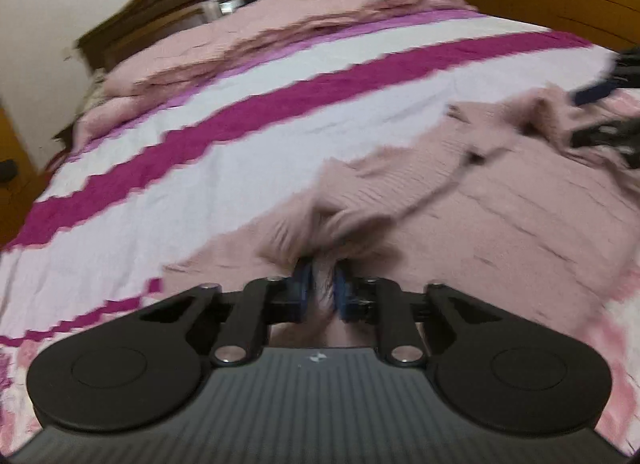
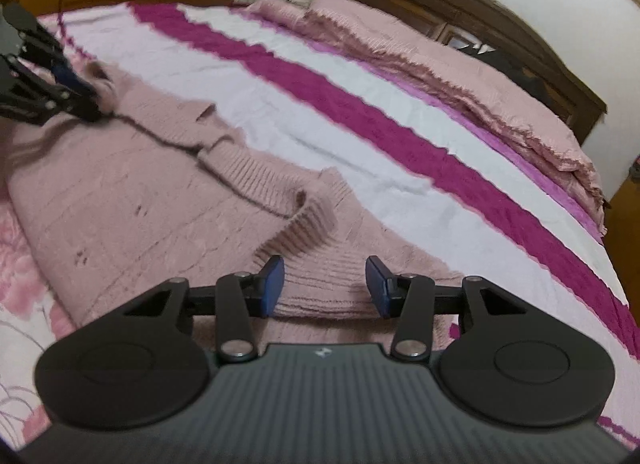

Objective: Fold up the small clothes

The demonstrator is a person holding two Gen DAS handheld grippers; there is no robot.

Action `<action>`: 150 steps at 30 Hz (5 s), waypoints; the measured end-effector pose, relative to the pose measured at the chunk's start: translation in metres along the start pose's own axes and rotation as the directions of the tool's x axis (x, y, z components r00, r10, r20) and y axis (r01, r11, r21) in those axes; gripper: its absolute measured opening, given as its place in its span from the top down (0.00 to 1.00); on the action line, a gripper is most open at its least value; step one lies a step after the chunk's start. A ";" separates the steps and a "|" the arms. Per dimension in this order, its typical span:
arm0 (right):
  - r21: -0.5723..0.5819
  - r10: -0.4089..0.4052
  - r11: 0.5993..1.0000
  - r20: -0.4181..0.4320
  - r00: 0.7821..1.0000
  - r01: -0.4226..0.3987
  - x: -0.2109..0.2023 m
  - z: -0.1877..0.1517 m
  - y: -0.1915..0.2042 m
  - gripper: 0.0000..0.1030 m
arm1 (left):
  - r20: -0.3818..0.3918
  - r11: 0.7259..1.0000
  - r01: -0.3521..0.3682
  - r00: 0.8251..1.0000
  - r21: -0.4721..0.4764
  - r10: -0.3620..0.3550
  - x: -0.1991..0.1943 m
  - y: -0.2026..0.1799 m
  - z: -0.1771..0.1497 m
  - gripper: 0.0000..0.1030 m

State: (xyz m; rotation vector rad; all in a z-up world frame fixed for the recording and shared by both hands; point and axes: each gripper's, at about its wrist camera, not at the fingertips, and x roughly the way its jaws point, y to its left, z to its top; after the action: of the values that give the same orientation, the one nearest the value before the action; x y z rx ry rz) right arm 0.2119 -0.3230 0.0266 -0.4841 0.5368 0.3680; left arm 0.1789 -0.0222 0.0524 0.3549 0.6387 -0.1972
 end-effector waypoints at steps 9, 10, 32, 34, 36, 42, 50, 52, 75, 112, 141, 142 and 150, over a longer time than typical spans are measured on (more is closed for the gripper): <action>0.022 0.009 1.000 0.016 1.000 -0.009 -0.018 -0.005 -0.014 0.54 | -0.042 0.972 -0.183 0.983 -0.148 0.178 0.020 0.058 0.008 0.81; 0.021 0.020 1.000 0.018 1.000 -0.020 -0.020 -0.005 -0.015 0.54 | -0.047 0.970 -0.185 0.983 -0.158 0.180 0.019 0.061 0.008 0.81; -0.072 0.288 0.953 -0.073 0.955 -0.293 -0.022 0.008 -0.019 0.54 | -0.106 0.974 -0.082 0.993 -0.213 0.060 -0.008 0.052 -0.007 0.79; -0.124 0.282 0.948 -0.108 0.953 -0.294 -0.019 0.005 -0.011 0.54 | -0.127 0.971 -0.069 0.991 -0.230 0.040 -0.005 0.050 -0.010 0.74; -0.179 0.245 0.948 -0.117 0.962 -0.263 -0.010 0.001 -0.001 0.54 | -0.129 0.971 -0.078 0.990 -0.225 0.049 -0.003 0.046 -0.012 0.69; -0.035 0.164 0.986 -0.013 0.986 -0.165 0.002 0.006 -0.006 0.89 | -0.132 0.977 -0.095 0.989 -0.191 0.071 -0.002 0.045 -0.010 0.57; 0.179 -0.073 0.981 -0.023 0.997 0.076 0.034 0.016 -0.052 0.86 | -0.135 0.969 -0.101 0.988 -0.224 0.072 0.003 0.050 -0.011 0.53; 0.258 -0.113 0.957 -0.083 0.990 0.131 0.052 0.011 -0.065 0.86 | -0.135 0.970 -0.103 0.988 -0.221 0.074 0.005 0.049 -0.011 0.52; 0.458 -0.003 0.888 -0.054 0.999 0.027 0.024 0.000 -0.045 0.47 | -0.116 0.950 -0.150 0.986 -0.272 0.123 0.039 0.076 -0.001 0.49; 0.884 -0.005 0.467 0.044 0.999 -0.036 -0.034 -0.098 -0.072 0.26 | -0.289 0.908 -0.157 0.956 -0.389 0.042 -0.053 0.056 -0.039 0.21; 0.923 0.085 0.330 0.182 0.980 -0.200 0.006 -0.106 -0.062 0.63 | -0.314 0.895 -0.185 0.948 -0.405 0.053 -0.050 0.058 -0.044 0.20; 0.925 0.085 0.321 0.188 0.979 -0.205 0.006 -0.107 -0.062 0.63 | -0.313 0.895 -0.186 0.948 -0.405 0.055 -0.051 0.058 -0.043 0.20; 0.909 0.031 0.380 0.175 0.984 -0.174 -0.010 -0.087 -0.062 0.72 | -0.305 0.895 -0.193 0.950 -0.402 0.067 -0.060 0.064 -0.043 0.20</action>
State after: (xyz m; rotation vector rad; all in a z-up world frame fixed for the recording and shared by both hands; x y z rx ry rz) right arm 0.1976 -0.4216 -0.0126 0.7068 0.5603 0.1569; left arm 0.1262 0.0576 0.0739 -0.0037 0.9172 0.1307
